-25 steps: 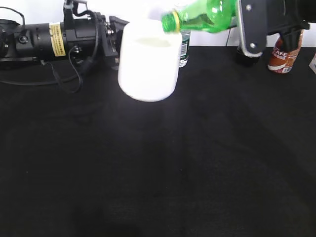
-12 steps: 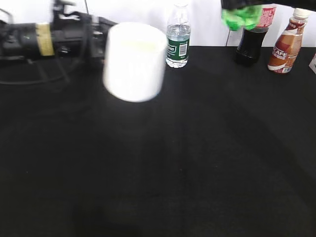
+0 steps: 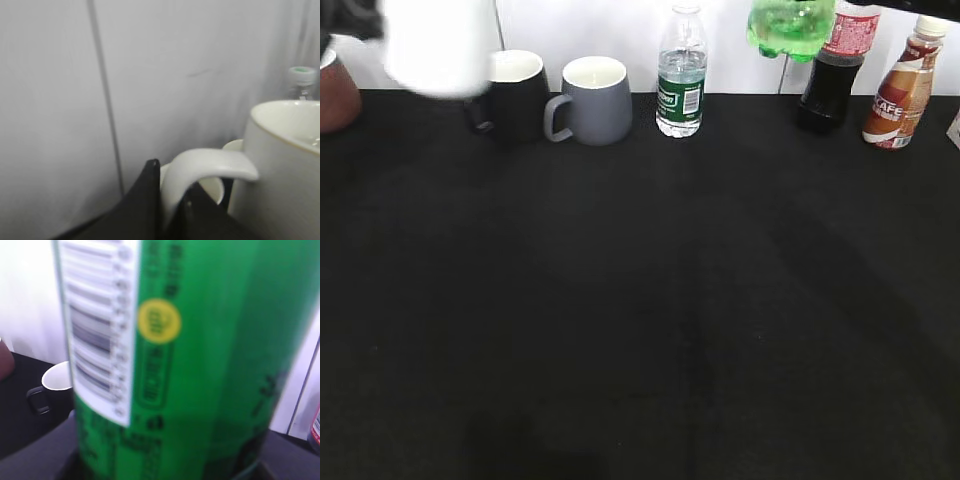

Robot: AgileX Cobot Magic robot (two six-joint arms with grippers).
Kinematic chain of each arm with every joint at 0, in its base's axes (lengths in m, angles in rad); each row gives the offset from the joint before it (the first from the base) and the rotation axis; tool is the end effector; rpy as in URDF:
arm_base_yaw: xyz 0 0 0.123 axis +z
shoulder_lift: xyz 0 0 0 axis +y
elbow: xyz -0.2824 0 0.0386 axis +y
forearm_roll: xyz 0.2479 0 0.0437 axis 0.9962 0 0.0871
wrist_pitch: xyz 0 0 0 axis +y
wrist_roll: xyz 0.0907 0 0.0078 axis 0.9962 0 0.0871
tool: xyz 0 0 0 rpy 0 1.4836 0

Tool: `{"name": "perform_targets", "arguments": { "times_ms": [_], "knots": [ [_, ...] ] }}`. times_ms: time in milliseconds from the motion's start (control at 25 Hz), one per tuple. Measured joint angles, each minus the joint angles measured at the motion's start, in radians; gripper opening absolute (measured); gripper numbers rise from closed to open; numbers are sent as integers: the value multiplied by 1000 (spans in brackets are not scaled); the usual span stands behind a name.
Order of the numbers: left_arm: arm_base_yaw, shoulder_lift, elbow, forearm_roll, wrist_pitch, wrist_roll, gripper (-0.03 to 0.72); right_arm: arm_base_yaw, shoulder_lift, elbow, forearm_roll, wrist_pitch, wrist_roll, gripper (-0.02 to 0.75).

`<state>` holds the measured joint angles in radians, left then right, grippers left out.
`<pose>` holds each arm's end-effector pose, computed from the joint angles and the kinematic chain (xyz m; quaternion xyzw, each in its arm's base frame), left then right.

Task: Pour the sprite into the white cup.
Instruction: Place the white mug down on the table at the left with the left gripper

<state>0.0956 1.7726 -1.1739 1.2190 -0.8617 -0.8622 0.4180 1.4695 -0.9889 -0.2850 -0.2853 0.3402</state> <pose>0.3917 -0.0275 0.2800 0.2890 0.6796 -0.1989 0.6443 0.3078 0.1446 0.3211 -0.1567 0.7312 0.1877 0.6368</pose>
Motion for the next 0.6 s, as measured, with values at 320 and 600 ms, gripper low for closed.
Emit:
{"name": "perform_targets", "arguments": {
  "times_ms": [320,600],
  "knots": [
    [32,-53,416,-910,-130,516,39,0,0,12,-2,-29,2,387],
    [-60,-27,525,-1275,-234,754,39,0,3,77,-2,-135,2,387]
  ]
}}
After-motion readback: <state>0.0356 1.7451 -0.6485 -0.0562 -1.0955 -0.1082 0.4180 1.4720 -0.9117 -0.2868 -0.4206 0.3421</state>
